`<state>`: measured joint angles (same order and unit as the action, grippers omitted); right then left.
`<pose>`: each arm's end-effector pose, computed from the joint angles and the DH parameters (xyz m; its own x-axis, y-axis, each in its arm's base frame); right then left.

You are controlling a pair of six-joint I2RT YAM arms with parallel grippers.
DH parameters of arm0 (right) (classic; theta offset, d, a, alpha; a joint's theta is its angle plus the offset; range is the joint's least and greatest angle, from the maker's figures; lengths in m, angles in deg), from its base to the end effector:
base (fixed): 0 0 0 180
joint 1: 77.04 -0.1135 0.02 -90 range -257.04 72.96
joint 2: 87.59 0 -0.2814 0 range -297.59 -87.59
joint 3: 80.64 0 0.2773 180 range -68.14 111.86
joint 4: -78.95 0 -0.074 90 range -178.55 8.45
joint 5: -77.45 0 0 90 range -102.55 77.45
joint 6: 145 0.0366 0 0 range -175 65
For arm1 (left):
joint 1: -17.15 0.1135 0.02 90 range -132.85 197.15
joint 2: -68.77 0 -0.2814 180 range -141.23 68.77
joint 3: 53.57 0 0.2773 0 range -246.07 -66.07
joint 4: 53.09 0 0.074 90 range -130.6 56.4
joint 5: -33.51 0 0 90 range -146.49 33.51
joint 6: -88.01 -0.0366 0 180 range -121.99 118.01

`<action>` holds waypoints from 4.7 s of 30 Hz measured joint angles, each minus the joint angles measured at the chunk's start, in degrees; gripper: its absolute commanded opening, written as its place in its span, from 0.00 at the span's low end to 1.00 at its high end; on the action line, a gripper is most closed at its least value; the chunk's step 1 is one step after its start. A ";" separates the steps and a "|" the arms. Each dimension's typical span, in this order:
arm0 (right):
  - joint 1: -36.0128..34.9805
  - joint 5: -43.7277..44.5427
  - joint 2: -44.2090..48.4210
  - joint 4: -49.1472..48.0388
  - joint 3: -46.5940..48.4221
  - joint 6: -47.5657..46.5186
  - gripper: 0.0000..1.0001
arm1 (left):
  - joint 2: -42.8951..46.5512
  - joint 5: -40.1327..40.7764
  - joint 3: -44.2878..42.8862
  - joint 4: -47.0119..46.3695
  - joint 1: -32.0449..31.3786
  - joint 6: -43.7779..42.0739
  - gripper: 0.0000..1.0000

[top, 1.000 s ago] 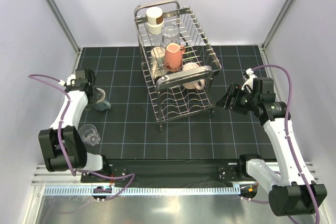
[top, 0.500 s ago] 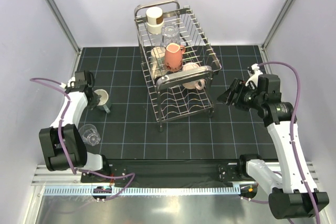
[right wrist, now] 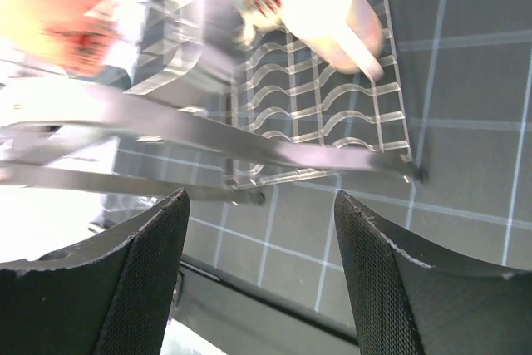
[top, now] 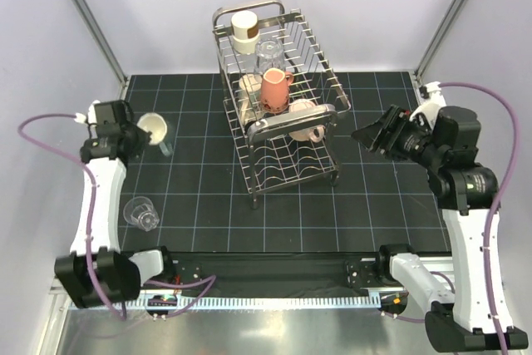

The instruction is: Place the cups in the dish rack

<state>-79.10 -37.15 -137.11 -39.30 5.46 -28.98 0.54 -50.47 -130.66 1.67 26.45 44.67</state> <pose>0.1564 0.0209 0.4472 -0.5615 0.3789 -0.7356 -0.1813 0.8111 0.5561 0.2623 0.0468 0.3383 -0.3171 -0.7848 -0.5324 -0.6752 0.5811 -0.4544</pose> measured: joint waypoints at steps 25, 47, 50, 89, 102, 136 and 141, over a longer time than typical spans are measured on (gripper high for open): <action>-14.71 -30.53 5.22 -32.35 -0.87 24.94 0.84 | 10.38 -18.34 -17.25 -25.79 -39.69 13.31 0.01; -41.53 -5.22 -0.63 -51.32 -6.34 24.39 0.49 | 10.67 -8.46 -2.58 -52.63 -63.06 16.48 0.00; -42.69 -3.45 -0.72 -56.08 -8.33 25.33 0.36 | 11.19 -7.54 -1.01 -55.76 -63.73 17.59 0.00; -44.54 59.39 6.49 -0.17 26.05 -5.07 0.04 | 43.54 9.64 3.34 -17.07 -65.29 7.15 0.89; -1.70 40.96 -10.16 4.37 9.97 -10.19 0.04 | 53.62 11.04 9.31 -6.47 -65.29 9.92 0.90; 2.10 -3.48 -55.43 -29.31 14.56 -20.94 0.04 | 48.39 16.39 12.15 -6.23 -65.31 4.31 0.92; 0.85 -4.15 -62.86 -29.00 23.69 -25.07 0.04 | 48.41 17.53 12.92 -7.72 -65.33 3.58 0.93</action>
<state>-78.25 -41.30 -199.97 -68.30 29.15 -54.05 48.95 -32.94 -117.75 -6.05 -38.88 48.25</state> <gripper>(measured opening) 0.203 0.925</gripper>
